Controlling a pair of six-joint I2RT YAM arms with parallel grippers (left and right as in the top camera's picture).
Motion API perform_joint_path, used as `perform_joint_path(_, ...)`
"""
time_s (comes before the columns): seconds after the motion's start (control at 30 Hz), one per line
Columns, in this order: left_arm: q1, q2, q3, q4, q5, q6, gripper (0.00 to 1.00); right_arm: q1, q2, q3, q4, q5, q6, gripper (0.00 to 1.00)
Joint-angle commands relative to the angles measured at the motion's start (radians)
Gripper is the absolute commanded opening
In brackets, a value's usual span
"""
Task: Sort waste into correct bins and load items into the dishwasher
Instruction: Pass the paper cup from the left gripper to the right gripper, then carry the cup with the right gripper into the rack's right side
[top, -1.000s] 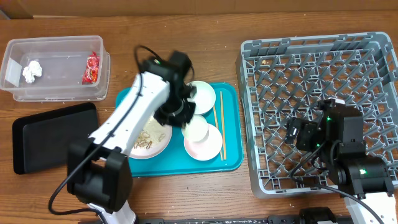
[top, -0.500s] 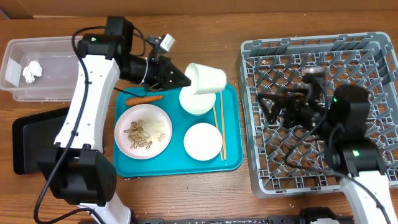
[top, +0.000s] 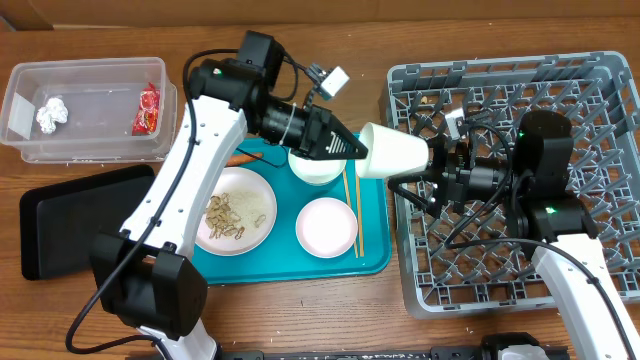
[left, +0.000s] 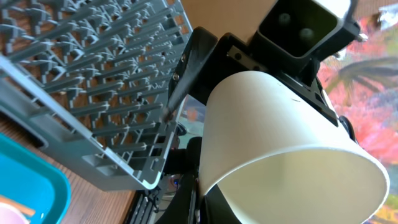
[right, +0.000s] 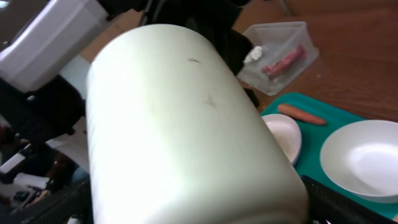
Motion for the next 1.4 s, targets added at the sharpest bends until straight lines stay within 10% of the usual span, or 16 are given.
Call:
perform_joint_path(0.0,-0.015,-0.001,0.01,0.003,0.03,0.007,0.04,0.005,-0.003,0.022,0.025,-0.092,-0.004,0.99)
perform_joint_path(0.77,-0.017,-0.001,0.01,0.001,-0.043,-0.007,0.09,-0.04,-0.003,0.022,0.111,-0.085,0.023,0.56)
perform_joint_path(0.9,-0.011,-0.001,0.01,-0.038,-0.247,-0.017,0.5,-0.04,-0.003,0.022,0.109,-0.038,0.027,0.46)
perform_joint_path(1.13,0.108,-0.026,0.011,-0.076,-0.761,-0.227,0.56,-0.06,-0.005,0.022,-0.008,0.317,0.058,0.35)
perform_joint_path(1.37,0.311,-0.12,0.011,-0.077,-0.962,-0.269,0.57,-0.192,-0.043,0.053,-0.278,0.722,0.057,0.28)
